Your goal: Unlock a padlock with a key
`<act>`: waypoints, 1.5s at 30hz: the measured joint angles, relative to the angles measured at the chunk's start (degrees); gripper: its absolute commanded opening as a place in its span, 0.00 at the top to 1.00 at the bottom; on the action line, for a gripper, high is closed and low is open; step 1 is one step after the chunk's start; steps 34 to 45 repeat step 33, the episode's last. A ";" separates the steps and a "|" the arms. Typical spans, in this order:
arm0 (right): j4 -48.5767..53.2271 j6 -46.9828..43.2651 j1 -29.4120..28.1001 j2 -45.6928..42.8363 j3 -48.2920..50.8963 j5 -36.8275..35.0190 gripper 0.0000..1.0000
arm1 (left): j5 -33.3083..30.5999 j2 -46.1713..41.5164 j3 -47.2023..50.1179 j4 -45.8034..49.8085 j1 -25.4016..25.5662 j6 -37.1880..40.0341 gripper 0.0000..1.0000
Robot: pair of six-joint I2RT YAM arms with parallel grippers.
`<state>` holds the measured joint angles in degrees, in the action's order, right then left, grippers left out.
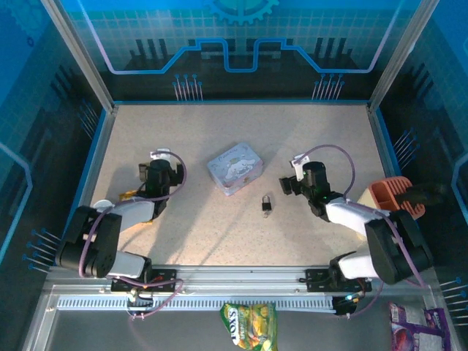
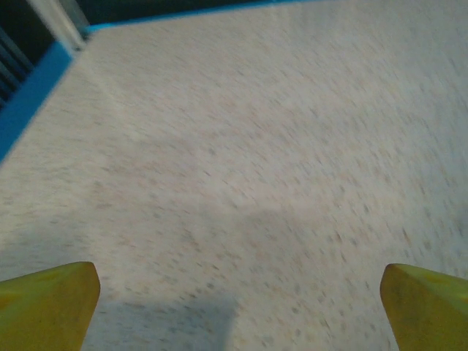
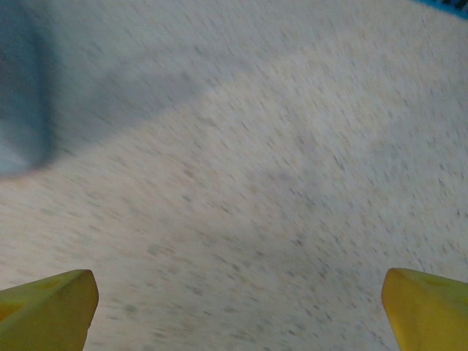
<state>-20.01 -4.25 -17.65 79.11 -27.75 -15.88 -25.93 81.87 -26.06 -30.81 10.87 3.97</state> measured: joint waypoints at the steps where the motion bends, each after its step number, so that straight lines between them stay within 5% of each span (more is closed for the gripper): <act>1: -2.32 -1.14 1.05 0.74 1.07 0.52 0.00 | 2.67 1.03 0.76 -1.66 -0.24 0.72 0.01; 10: -30.27 0.39 14.75 7.67 8.98 15.06 0.00 | 15.96 6.43 5.64 -18.40 -8.96 -1.07 0.01; 45: -29.77 3.19 14.53 8.94 5.55 13.49 0.00 | 17.90 6.67 5.11 -20.15 -9.27 -2.60 0.01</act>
